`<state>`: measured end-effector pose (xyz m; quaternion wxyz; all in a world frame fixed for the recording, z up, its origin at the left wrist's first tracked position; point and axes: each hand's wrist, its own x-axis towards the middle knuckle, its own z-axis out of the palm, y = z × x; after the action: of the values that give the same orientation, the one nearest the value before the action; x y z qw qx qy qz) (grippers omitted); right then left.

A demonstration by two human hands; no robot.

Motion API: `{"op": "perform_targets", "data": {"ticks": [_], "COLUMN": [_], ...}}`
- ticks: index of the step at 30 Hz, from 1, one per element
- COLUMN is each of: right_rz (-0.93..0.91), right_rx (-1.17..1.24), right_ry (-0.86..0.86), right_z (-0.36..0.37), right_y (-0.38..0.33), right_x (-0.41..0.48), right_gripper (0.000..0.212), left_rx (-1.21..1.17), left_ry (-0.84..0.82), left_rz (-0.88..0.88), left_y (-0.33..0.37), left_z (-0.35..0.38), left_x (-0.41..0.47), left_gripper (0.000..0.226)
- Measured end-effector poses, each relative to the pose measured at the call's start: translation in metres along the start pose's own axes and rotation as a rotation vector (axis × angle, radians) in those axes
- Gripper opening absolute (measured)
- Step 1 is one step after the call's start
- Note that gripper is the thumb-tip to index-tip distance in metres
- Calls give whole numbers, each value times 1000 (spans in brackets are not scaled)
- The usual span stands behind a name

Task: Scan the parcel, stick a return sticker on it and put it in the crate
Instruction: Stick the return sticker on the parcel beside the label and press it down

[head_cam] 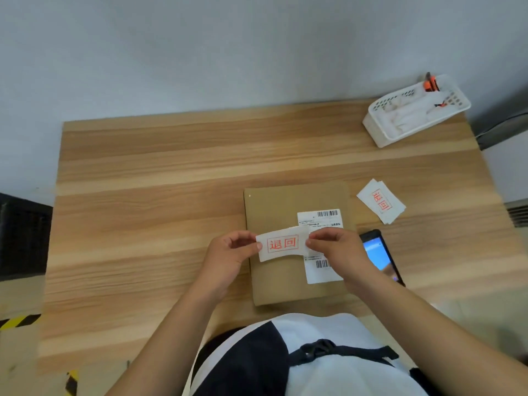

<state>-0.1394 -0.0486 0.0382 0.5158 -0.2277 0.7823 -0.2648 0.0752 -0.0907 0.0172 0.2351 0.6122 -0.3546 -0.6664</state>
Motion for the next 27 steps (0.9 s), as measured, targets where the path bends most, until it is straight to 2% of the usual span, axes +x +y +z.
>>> {"op": "perform_targets", "data": {"ticks": [5, 9, 17, 23, 27], "right_rz": [-56, -50, -162, -187, -195], "right_rx": [-45, -158, -362, -408, -439], "right_ry": [93, 145, 215, 228, 218], "right_z": [15, 27, 40, 40, 41], "right_y": [-22, -36, -40, -36, -35], "right_x": [14, 33, 45, 49, 52], "right_gripper": [10, 20, 21, 20, 19], "left_rx": [89, 181, 355, 435, 449], "left_ry": [49, 123, 152, 173, 180], "left_rz": [95, 94, 178, 212, 217], "left_y": [15, 22, 21, 20, 20], "left_z": [1, 1, 2, 6, 7], "left_x": [27, 51, 68, 71, 71], "left_gripper": [19, 25, 19, 20, 29]}}
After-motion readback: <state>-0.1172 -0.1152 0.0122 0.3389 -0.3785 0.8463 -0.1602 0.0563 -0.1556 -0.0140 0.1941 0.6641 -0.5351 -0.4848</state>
